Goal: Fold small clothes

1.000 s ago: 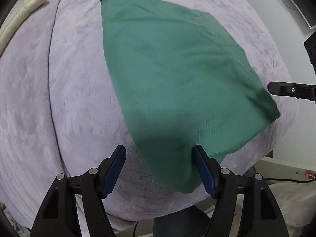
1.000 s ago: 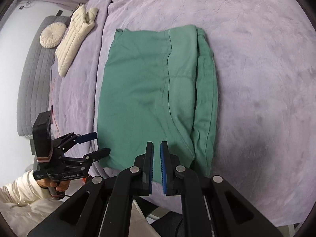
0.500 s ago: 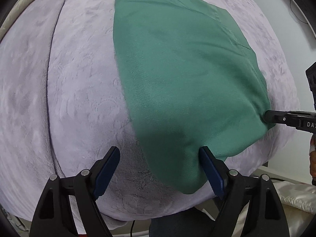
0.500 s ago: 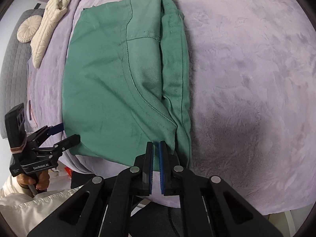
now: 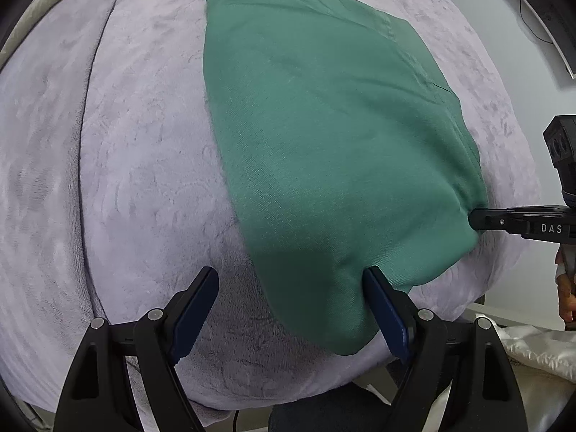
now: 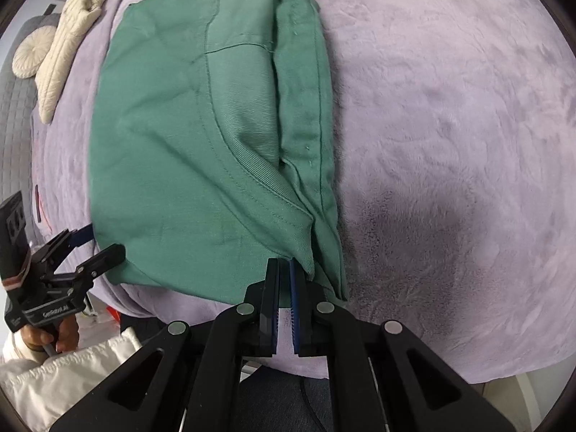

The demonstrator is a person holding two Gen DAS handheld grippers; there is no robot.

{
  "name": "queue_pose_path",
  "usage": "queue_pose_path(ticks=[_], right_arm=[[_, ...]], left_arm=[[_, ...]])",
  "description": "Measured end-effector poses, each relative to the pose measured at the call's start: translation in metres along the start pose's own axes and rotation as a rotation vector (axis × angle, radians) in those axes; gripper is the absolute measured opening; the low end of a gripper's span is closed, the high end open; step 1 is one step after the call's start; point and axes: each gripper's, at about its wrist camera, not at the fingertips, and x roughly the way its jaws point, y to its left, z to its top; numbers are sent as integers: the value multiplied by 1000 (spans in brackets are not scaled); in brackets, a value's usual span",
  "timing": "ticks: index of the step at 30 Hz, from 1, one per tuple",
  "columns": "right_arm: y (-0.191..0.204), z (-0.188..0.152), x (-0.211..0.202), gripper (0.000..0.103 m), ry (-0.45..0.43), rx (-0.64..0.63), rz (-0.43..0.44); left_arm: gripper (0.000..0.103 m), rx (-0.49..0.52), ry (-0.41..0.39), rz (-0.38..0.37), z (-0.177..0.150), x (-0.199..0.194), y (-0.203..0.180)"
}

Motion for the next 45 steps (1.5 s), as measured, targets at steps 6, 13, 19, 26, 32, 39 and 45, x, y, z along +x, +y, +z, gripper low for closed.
queue_pose_path(ticks=[6, 13, 19, 26, 32, 39, 45], right_arm=[[2, -3, 12, 6, -31, 73, -49], [8, -13, 17, 6, -74, 113, -73], [6, -13, 19, 6, -63, 78, -71], [8, -29, -11, 6, -124, 4, 5], [9, -36, -45, 6, -171, -45, 23], [19, -30, -71, 7, -222, -58, 35], [31, -25, -86, 7, -252, -65, 18]], left_arm=[[92, 20, -17, 20, 0, 4, 2], [92, -10, -30, 30, -4, -1, 1], [92, -25, -63, 101, -7, -16, -5], [92, -92, -51, 136, -13, -19, -8], [92, -128, -95, 159, -13, -38, -18], [92, -126, -133, 197, -7, -61, -22], [92, -132, -163, 223, 1, -81, -25]])
